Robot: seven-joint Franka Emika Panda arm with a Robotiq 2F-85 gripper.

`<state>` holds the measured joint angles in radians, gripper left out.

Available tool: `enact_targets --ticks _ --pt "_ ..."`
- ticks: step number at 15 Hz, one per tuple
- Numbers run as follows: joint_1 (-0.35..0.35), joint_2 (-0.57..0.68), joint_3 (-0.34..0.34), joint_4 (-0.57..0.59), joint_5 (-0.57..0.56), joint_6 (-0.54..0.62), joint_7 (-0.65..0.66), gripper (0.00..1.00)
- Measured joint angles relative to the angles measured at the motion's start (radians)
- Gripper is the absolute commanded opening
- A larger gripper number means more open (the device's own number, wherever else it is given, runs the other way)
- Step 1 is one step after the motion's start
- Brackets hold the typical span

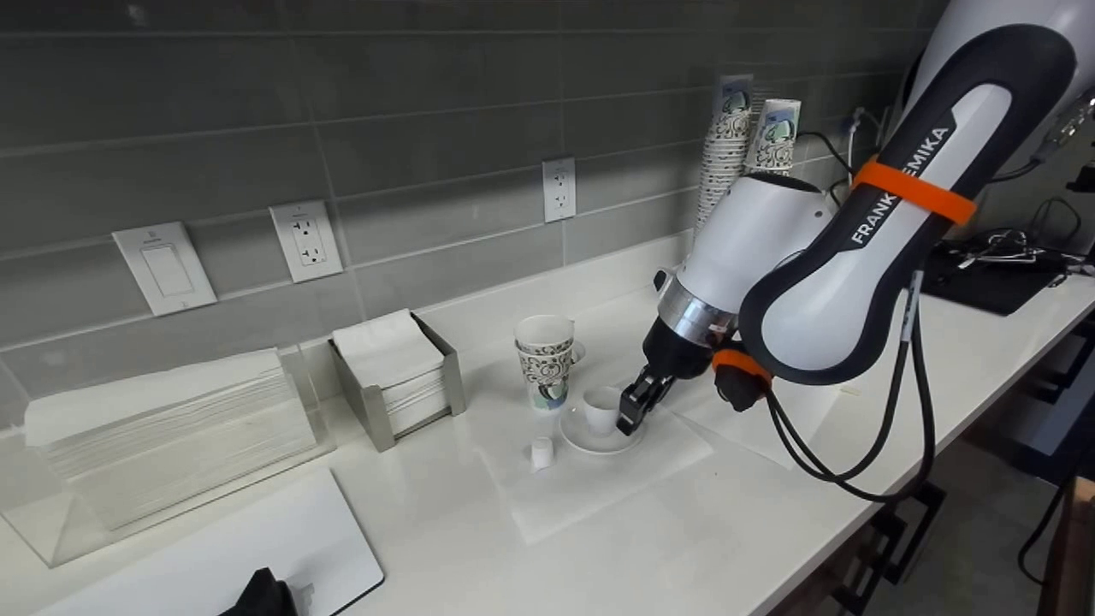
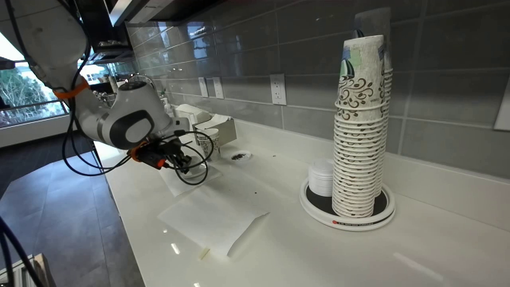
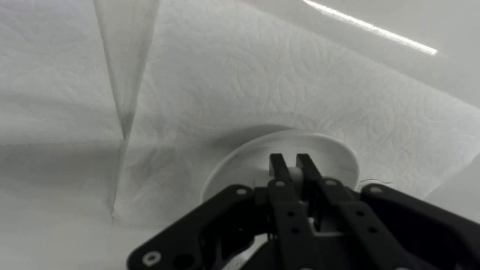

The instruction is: Put the white cup onto the plate

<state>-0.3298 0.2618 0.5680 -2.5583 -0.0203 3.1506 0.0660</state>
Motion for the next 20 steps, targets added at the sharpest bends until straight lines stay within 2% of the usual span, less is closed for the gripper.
enact_targets --ticks 5,12,13,15,20 --pt "-0.064 0.016 0.070 0.002 0.000 -0.003 -0.021 0.03" --pt "-0.079 0.014 0.073 0.002 0.000 -0.016 -0.022 0.03" --pt "-0.080 0.014 0.073 0.002 0.000 -0.016 -0.022 0.36" --pt "-0.081 0.014 0.074 0.003 -0.001 -0.019 -0.023 0.42" --pt "-0.092 0.014 0.093 0.006 -0.001 -0.029 -0.028 0.77"
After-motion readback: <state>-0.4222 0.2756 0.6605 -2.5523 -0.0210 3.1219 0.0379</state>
